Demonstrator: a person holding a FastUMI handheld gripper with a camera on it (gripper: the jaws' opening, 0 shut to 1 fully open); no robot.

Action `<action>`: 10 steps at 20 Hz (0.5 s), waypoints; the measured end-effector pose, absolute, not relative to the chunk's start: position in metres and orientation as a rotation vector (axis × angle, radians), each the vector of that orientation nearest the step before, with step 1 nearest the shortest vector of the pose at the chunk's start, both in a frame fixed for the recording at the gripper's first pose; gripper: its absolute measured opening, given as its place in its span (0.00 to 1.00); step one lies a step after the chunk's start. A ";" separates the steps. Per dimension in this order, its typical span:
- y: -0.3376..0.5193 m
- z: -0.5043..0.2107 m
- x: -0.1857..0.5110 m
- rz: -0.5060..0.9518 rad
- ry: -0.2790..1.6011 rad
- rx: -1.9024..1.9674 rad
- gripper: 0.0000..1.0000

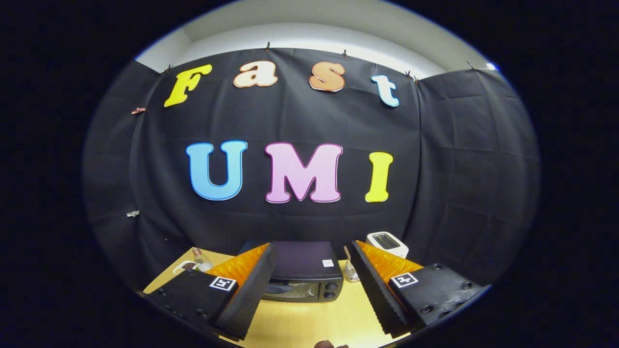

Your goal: Open the toaster oven, put the food inside, and close the toaster oven door.

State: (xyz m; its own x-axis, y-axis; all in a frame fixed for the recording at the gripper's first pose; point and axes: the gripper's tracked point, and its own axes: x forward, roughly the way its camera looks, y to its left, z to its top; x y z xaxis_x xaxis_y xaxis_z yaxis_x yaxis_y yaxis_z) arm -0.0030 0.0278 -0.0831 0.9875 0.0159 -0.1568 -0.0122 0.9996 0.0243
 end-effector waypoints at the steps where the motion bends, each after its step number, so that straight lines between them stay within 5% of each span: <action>1: 0.022 -0.073 -0.009 0.008 0.146 0.022 0.99; 10: -0.019 -0.044 -0.057 0.001 0.092 0.012 0.99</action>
